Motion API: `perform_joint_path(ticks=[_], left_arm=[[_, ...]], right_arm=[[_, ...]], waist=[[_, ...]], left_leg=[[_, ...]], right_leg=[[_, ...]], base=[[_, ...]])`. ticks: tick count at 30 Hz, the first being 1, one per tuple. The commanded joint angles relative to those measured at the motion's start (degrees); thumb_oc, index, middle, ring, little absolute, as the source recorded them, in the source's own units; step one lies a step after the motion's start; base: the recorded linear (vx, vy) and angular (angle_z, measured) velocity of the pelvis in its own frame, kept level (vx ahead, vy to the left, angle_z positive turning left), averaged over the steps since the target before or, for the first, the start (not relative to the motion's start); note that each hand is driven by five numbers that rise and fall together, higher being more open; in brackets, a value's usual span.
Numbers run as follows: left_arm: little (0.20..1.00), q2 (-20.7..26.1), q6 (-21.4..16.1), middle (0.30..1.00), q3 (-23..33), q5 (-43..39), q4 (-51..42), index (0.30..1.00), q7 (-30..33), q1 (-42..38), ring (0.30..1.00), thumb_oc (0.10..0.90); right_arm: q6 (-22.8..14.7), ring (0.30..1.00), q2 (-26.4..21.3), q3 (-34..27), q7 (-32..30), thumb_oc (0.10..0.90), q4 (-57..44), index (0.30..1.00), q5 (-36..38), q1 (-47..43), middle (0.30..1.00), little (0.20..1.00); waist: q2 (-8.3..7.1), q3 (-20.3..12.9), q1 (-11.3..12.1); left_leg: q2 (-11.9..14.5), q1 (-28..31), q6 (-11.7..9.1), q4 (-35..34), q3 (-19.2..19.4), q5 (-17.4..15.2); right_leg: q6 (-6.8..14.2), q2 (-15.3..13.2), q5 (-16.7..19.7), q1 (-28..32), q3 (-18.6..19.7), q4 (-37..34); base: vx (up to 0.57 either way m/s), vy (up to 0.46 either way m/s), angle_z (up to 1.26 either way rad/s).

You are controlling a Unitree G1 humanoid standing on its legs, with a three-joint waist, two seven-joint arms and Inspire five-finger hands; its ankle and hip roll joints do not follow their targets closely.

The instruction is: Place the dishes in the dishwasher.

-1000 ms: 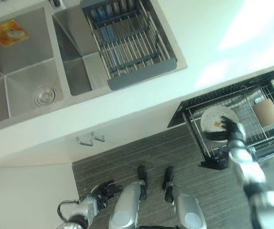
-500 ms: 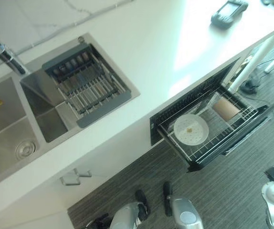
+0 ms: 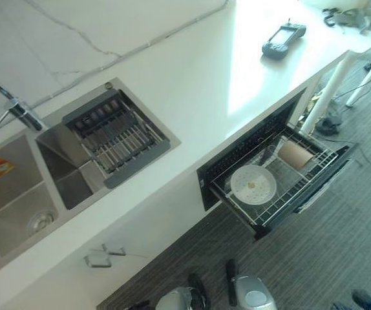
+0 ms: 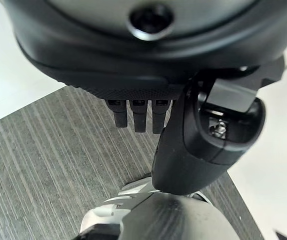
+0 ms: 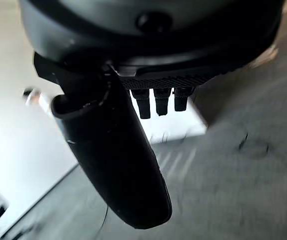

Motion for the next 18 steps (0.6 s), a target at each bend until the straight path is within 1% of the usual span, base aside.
perform_joint_path(ticks=[1, 5, 7, 9, 12, 15, 18], left_arm=[[0.9, -0.31, -0.15, 0.9, -0.81, -2.72, -1.05, 0.9, -1.68, -0.2, 0.9, 0.8], [0.9, -0.57, -0.15, 0.9, -0.93, -4.01, -1.65, 0.9, -1.53, -0.06, 0.9, 0.8], [0.9, -0.58, -0.26, 0.9, -1.06, -4.3, -1.77, 0.9, -1.48, 0.0, 0.9, 0.8], [0.9, -0.56, -0.61, 0.9, -1.18, -3.81, -2.08, 0.9, -1.56, 0.12, 0.9, 0.8], [0.9, -0.16, -0.89, 0.9, -0.81, -4.19, -2.65, 0.9, -1.52, 0.18, 0.9, 0.8], [0.9, 0.6, -1.1, 0.9, -0.26, -3.86, -3.35, 0.9, -1.57, 0.38, 0.9, 0.8], [0.9, 1.27, -1.16, 0.9, -0.01, -3.88, -3.77, 0.9, -1.6, 0.68, 0.9, 0.8]], right_arm=[[-1.38, 0.9, -6.46, -1.42, 0.78, 0.8, -3.74, 0.9, -3.81, -1.88, 0.9, 0.9], [-1.18, 0.9, -7.45, 3.42, 1.2, 0.8, -3.88, 0.9, -6.02, -4.9, 0.9, 0.9], [-1.24, 0.9, -8.0, 4.74, 1.16, 0.8, -3.91, 0.9, -6.95, -6.12, 0.9, 0.9], [-1.14, 0.9, -8.92, 6.54, 1.0, 0.8, -4.51, 0.9, -8.23, -8.38, 0.9, 0.9], [-1.1, 0.9, -10.51, 8.31, 0.64, 0.8, -5.93, 0.9, -13.38, -11.21, 0.9, 0.9], [-1.41, 0.9, -11.82, 10.04, 0.31, 0.8, -7.69, 0.9, -15.6, -12.87, 0.9, 0.9], [-1.53, 0.9, -13.86, 10.35, 0.19, 0.8, -9.84, 0.9, -17.71, -14.43, 0.9, 0.9]], waist=[[-0.23, 2.1, 1.84], [0.75, 4.02, 3.29], [0.84, 4.64, 3.87], [1.06, 5.65, 5.03], [0.94, 7.01, 6.4], [0.46, 7.23, 7.65], [0.21, 7.23, 8.67]], left_leg=[[1.08, 2.53, -1.01, 1.86, -5.25, -7.67], [-0.13, 1.46, -0.72, 1.86, -6.08, -6.88], [-0.6, 0.92, -0.58, 1.86, -6.42, -6.45], [-1.24, -0.16, -0.49, 1.86, -7.02, -5.65], [-2.14, -1.85, -0.26, 1.86, -7.77, -4.6], [-2.41, -4.19, -0.16, 1.86, -8.48, -3.57], [-2.38, -6.12, -0.27, 1.86, -9.32, -2.75]], right_leg=[[0.22, -2.03, -14.5, 1.79, -0.99, 10.67], [-0.51, -3.08, -16.18, -0.4, -1.84, 15.05], [-0.82, -3.55, -16.73, -1.54, -2.07, 16.87], [-1.28, -4.17, -17.43, -3.34, -2.45, 19.54], [-1.64, -4.97, -18.35, -6.1, -2.72, 23.31], [-1.92, -5.46, -18.94, -8.94, -2.98, 25.99], [-2.06, -5.85, -19.47, -10.92, -3.27, 27.89]], base=[[-0.04, 0.037, 0.17], [-0.03, 0.019, 0.25], [-0.02, -0.007, 0.15], [-0.01, -0.02, 0.24], [-0.02, -0.032, 0.24], [-0.01, -0.065, 0.14], [0.02, -0.062, 0.17]])
